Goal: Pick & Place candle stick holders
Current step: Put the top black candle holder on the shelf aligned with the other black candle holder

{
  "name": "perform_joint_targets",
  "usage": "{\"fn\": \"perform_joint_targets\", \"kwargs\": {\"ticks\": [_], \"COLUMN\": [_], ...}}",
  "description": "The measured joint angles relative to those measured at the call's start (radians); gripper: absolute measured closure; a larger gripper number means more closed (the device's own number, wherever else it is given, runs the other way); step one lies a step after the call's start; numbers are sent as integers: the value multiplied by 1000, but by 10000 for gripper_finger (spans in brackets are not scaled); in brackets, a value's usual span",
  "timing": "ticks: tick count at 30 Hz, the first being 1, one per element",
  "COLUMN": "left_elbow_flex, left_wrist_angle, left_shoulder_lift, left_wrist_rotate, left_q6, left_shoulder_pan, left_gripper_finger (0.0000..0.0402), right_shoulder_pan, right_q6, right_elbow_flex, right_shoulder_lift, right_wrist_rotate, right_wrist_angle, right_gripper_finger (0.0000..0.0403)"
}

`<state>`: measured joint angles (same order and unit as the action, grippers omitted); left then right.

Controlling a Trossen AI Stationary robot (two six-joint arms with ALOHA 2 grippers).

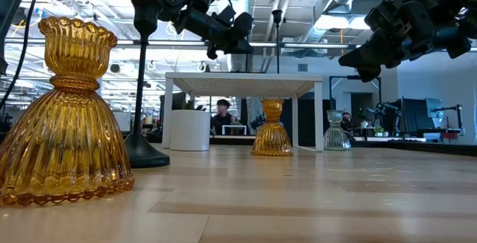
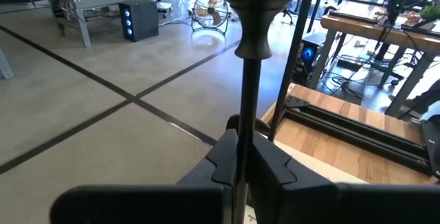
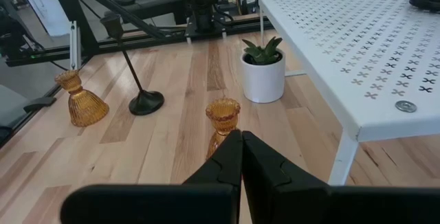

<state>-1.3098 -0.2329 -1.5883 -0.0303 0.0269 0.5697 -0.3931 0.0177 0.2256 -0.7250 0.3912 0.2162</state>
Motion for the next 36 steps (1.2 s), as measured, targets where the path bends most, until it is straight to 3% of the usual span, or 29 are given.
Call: {"fn": "perform_joint_targets", "kwargs": {"ticks": [17,36], "left_elbow_flex": [5,4], "left_wrist_angle": [11,7], "left_shoulder_lift": [-6,32], "left_wrist_rotate": [53,53], "left_q6": [15,0], "left_shoulder_pan": [0,-2], "left_gripper_finger": [306,172], "right_shoulder_pan": [0,0], "right_q6": [-2,-1], "right_elbow_flex": [0,0], "right_shoulder_lift": [0,0], "right_wrist_rotate": [0,0], "right_wrist_angle": [-3,-33], "right_gripper_finger": [403,403]}}
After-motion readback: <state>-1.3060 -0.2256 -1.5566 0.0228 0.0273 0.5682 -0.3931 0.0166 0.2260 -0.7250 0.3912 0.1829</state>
